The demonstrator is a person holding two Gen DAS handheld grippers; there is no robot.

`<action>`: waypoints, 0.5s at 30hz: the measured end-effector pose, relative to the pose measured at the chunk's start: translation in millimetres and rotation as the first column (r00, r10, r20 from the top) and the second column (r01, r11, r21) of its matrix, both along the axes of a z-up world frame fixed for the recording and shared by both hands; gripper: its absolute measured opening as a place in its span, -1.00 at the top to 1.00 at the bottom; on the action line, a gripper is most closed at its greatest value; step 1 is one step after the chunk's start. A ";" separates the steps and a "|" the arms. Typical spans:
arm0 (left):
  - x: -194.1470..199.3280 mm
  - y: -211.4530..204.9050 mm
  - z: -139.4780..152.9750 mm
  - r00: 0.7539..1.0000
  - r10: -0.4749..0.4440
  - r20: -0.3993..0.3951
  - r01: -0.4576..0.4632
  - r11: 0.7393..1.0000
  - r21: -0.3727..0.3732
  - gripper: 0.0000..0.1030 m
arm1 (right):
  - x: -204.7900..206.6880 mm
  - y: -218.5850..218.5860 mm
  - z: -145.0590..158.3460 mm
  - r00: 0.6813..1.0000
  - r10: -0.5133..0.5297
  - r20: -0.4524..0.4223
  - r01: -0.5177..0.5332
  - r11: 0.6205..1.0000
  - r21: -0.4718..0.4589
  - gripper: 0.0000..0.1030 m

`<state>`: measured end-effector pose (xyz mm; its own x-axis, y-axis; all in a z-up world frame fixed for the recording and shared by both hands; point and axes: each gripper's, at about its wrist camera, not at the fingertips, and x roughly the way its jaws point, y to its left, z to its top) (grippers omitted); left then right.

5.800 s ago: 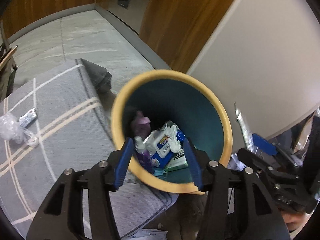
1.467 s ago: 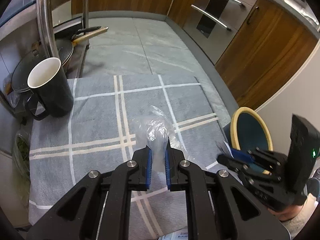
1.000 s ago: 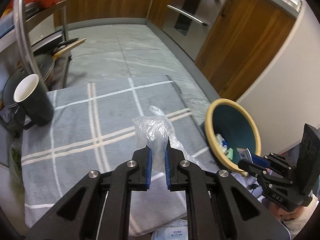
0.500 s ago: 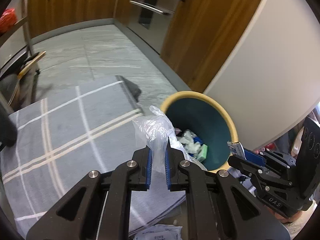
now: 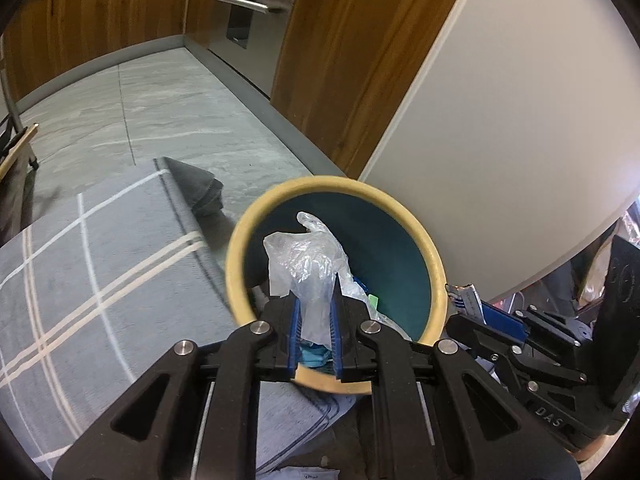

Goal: Collect trash
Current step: 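Carry the plastic bag and foil sachet over the teal bin with both grippers, then open both grippers to drop the plastic bag and sachet into the bin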

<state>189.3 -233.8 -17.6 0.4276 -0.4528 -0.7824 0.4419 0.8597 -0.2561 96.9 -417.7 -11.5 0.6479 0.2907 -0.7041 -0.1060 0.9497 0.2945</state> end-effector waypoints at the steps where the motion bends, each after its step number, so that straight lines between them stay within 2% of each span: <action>1: 2.3 -5.2 -5.9 1.000 -0.002 -0.006 0.003 1.000 0.015 0.80 | 0.0 0.0 0.0 1.000 0.000 0.000 0.000 1.000 0.000 0.60; 10: 16.7 -28.9 -42.4 0.999 -0.030 -0.031 0.032 0.995 0.094 0.76 | 7.1 -12.1 -18.1 0.997 -0.058 -0.058 0.058 0.998 0.009 0.60; 13: 21.2 -31.7 -54.5 0.998 -0.032 -0.057 0.038 0.994 0.100 0.63 | 11.8 -18.5 -28.5 0.992 -0.079 -0.094 0.082 0.996 0.028 0.60; 15: 22.2 -33.7 -59.7 0.997 -0.036 -0.072 0.042 0.994 0.098 0.40 | 13.3 -20.3 -32.1 0.991 -0.085 -0.104 0.088 0.996 0.032 0.59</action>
<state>211.5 -267.5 -77.3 0.3535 -0.3870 -0.8516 0.4595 0.8648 -0.2022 110.2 -438.1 -43.7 0.5970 0.2630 -0.7579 0.0083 0.9426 0.3337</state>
